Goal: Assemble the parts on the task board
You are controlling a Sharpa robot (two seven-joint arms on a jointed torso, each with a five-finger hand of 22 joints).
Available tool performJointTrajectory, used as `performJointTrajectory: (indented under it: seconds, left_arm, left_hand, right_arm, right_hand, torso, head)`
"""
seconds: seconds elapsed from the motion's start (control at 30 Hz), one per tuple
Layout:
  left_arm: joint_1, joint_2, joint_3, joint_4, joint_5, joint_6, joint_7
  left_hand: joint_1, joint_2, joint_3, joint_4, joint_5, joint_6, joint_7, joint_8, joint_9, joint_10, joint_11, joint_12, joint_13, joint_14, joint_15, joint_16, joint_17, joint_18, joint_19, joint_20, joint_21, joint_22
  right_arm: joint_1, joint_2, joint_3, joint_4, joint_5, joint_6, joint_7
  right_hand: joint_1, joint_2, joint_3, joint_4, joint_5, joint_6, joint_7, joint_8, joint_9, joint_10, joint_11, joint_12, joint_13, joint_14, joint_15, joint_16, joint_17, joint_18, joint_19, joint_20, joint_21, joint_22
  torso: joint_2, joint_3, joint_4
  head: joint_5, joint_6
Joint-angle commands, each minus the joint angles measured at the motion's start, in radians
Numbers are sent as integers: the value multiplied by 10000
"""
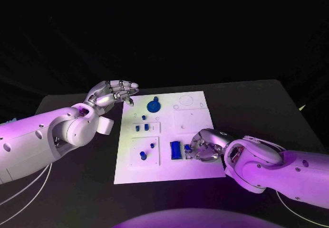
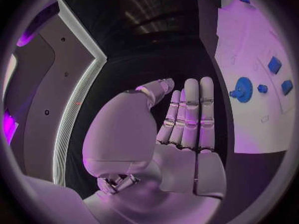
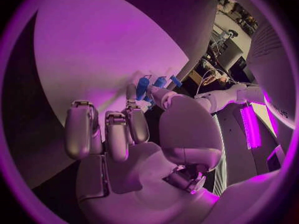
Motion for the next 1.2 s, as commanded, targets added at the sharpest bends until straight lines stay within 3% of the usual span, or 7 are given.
performJointTrajectory:
  seconds: [0.03,0.5,0.6,0.83,0.93,1.07,1.2]
  left_arm:
    - [2,8,3,18,-33,182,24]
    - [2,-2,3,17,-34,187,8]
    - [3,-22,3,19,-35,179,-10]
    - [3,-45,3,21,-36,169,-31]
    - [3,-54,2,20,-36,162,-36]
    - [3,-66,2,18,-36,154,-39]
    - [3,-72,2,18,-37,156,-49]
  left_hand:
    - [-46,34,48,-18,45,-67,77,51,-7,-57,-1,35,11,-76,27,67,-12,62,-38,30,-6,9]
    - [-50,48,56,-11,48,-69,78,55,-7,-66,1,36,10,-79,29,68,-13,62,-39,31,-7,9]
    - [-50,48,56,-11,48,-69,78,55,-7,-66,1,36,10,-79,29,68,-13,62,-39,31,-7,9]
    - [-51,62,65,-5,51,-72,80,62,-7,-77,3,40,9,-84,31,71,-15,62,-41,33,-6,9]
    - [-51,62,65,-5,51,-72,80,62,-7,-77,3,40,9,-84,31,71,-15,62,-41,33,-6,9]
    - [-55,65,68,-3,51,-71,82,68,-6,-86,4,43,9,-88,33,72,-16,62,-44,34,-6,9]
    - [-55,65,68,-3,51,-71,82,68,-6,-86,4,43,9,-88,33,72,-16,62,-44,34,-6,9]
  right_arm:
    - [-16,8,-6,12,-6,121,2]
    - [-16,25,-6,14,8,58,72]
    - [-16,32,-6,25,23,45,97]
    - [-16,21,-6,44,36,34,146]
    - [-16,3,-6,50,37,19,167]
    - [-16,-39,-6,51,15,15,169]
    - [-15,-126,-5,33,-9,50,228]
  right_hand:
    - [-172,17,-38,193,-52,100,-12,-39,1,194,-48,70,1160,936,-45,48,2116,-37,264,-57,74,1971]
    - [-528,-85,-322,766,-226,171,-38,-25,18,210,-67,85,1175,938,-61,53,2127,-38,270,-72,73,1973]
    - [-672,-346,-917,992,671,186,-66,2,70,221,-91,98,1191,941,-86,60,2144,-41,274,-101,84,1976]
    - [-860,-359,-1307,1038,757,201,-80,13,92,224,-103,96,1195,942,-95,62,2149,-44,278,-109,95,1979]
    - [-944,-281,-1694,1030,1333,193,-93,11,115,229,-116,97,1203,942,-107,62,2151,-42,274,-123,83,1977]
    - [-930,-227,-1745,1022,1403,194,-95,11,119,231,-118,102,1207,944,-109,66,2160,-44,277,-124,93,1979]
    - [-321,-133,-1926,878,967,176,-91,2,137,236,-120,103,1215,943,-109,64,2157,-45,278,-128,97,1980]
  torso:
    - [3,-1,6]
    - [7,-2,8]
    - [8,1,1]
    - [3,1,-2]
    - [-1,4,-7]
    - [0,1,3]
    - [0,2,6]
  head:
    - [-3,-3]
    - [-16,-38]
    - [-20,-47]
    - [-24,-68]
    - [-23,-66]
    - [-22,-67]
    - [-17,-70]
